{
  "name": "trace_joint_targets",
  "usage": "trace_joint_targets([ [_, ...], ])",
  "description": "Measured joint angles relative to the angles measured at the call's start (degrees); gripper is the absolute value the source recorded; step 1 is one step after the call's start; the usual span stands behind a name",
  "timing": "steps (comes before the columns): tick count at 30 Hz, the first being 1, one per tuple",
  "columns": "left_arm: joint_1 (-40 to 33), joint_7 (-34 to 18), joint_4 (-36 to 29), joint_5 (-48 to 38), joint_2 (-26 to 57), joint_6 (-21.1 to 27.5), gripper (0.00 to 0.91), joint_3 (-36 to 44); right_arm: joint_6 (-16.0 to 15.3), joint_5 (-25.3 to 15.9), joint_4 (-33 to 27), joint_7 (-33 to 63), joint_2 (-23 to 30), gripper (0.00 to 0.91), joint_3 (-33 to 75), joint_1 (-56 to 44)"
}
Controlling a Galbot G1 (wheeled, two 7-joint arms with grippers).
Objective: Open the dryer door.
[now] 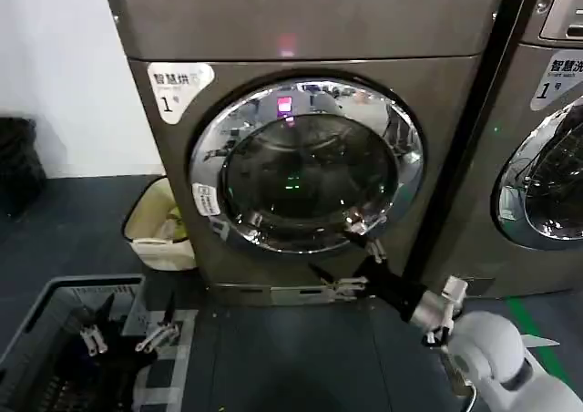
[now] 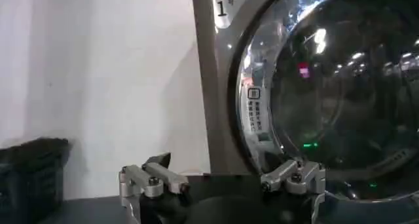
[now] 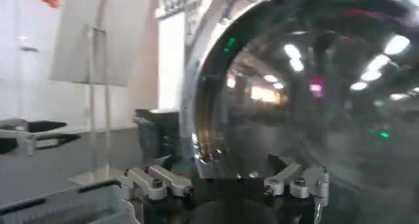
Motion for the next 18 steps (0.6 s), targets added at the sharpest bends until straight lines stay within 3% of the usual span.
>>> trace_joint_targets([
  [18,0.2,0.4,-0.2,0.2,-0.3,-0.1,0.907,0.1,-0.3,1.2,-9.4,-0.2,4.0,0.907,-13.0,15.0],
])
